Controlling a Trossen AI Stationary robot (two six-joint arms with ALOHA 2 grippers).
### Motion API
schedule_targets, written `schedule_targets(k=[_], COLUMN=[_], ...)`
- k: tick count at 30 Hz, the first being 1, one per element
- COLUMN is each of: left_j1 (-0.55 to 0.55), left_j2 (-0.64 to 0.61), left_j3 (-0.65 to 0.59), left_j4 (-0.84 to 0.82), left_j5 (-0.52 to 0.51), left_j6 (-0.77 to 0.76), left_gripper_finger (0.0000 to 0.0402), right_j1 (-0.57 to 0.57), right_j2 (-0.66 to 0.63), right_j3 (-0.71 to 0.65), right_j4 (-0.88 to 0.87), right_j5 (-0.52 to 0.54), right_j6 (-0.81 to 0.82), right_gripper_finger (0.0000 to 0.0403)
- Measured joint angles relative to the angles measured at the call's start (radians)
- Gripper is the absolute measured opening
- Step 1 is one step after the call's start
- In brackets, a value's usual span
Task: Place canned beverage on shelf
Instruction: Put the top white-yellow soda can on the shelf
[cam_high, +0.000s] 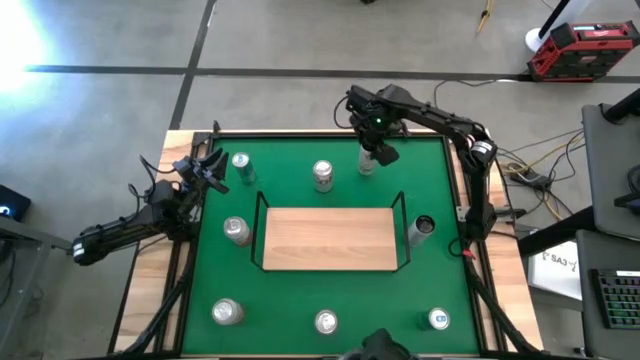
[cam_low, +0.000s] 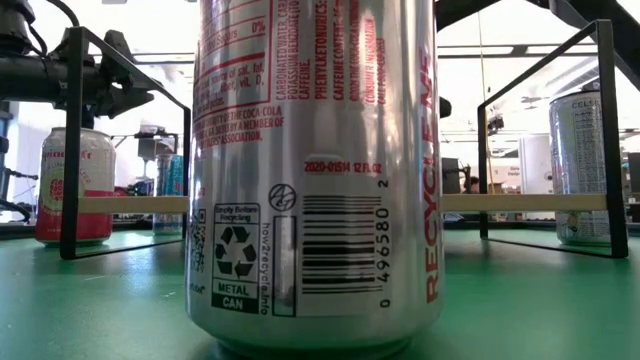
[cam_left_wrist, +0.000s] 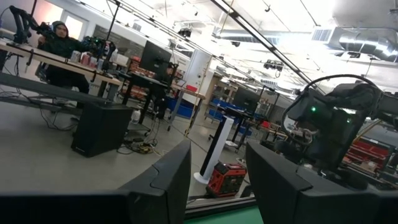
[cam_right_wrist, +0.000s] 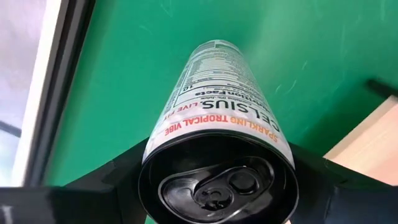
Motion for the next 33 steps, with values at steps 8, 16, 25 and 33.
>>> schedule_targets(k=[8,16,25,33], left_j1=[0.0,0.0,0.0,0.0], left_j2=[0.0,0.0,0.0,0.0], left_j3=[0.0,0.0,0.0,0.0], left_j4=[0.0,0.0,0.0,0.0], left_j5=[0.0,0.0,0.0,0.0], left_j6=[0.0,0.0,0.0,0.0], left_gripper_finger=[0.0137,0.0137,0.0137,0.0137], right_j1=[0.035,0.043,0.045,0.052], right_j2=[0.002,0.002,0.002,0.002], right_j3=[-0.035,-0.036,-0.036,-0.036], right_j4=[0.088,0.093,0.106,0.111], right_j5=[0.045,0.084,0.119,0.123], right_j6=[0.113,0.103,0.062,0.061], right_gripper_finger=[0.0266,0.0267,0.0273,0.0311])
